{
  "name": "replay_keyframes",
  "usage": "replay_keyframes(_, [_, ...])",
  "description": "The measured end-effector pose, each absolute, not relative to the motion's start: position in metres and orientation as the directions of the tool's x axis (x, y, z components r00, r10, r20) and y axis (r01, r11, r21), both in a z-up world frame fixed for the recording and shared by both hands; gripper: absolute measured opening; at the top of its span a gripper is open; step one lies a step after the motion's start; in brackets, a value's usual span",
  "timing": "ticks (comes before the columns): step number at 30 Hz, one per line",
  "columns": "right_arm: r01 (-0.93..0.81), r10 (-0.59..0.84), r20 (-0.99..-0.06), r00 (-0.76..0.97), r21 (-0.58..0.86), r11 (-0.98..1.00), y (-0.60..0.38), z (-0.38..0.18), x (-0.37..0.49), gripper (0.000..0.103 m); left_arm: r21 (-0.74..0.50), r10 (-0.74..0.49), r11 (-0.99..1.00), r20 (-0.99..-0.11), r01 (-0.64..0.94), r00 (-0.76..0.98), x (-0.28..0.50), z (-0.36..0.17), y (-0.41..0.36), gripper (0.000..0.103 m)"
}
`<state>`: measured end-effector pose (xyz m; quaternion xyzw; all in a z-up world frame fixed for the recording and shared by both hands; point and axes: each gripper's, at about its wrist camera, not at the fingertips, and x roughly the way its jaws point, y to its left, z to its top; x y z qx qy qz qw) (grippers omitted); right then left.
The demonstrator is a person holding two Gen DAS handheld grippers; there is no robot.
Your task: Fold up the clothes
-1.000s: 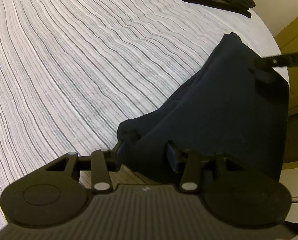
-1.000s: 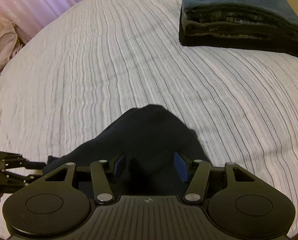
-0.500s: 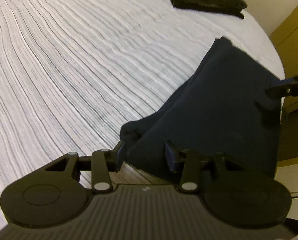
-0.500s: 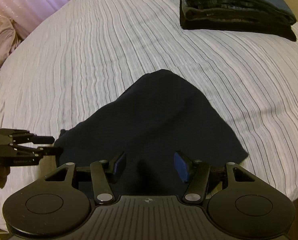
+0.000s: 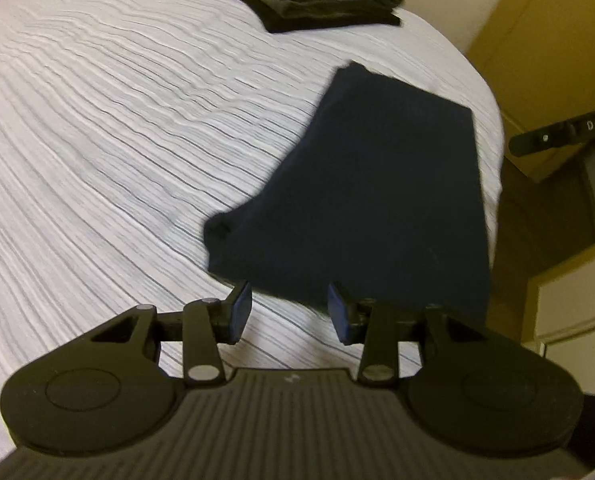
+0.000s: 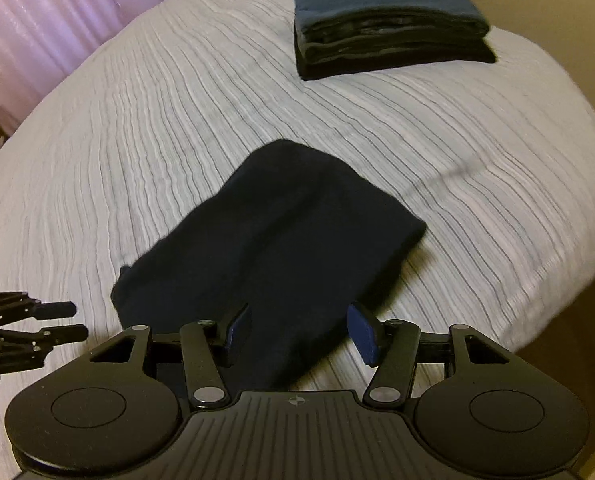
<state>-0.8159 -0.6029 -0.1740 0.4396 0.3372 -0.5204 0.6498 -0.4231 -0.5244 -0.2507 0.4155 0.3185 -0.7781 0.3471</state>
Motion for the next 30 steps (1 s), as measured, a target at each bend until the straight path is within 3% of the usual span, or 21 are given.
replay_keyframes(6, [0.98,-0.365,-0.91,0.197,0.187,0.061,-0.6,-0.173,-0.832,0.057,-0.238,-0.282,-0.552,-0.849,0.799,-0.448,-0.451,-0.256,-0.511,0.036])
replay_keyframes(12, [0.957,-0.341,-0.91,0.236,0.157,0.245,-0.645,-0.177,-0.84,0.056,-0.238,-0.302,-0.453,-0.866,0.859,-0.398,-0.488,-0.268,-0.506,0.036])
replay_keyframes(21, [0.823,-0.183,-0.877,0.444,0.319,0.47,-0.719,-0.243,-0.867,0.056,-0.145,-0.336,-0.163,-0.922,0.976,-0.193,-0.522,-0.292,-0.505,0.039])
replay_keyframes(30, [0.793,-0.137,-0.845,0.516,0.411,0.449,-0.729,-0.28,-0.899,0.056,-0.086,-0.335,-0.161,-0.932,0.983,-0.136,-0.534,-0.296,-0.507,0.04])
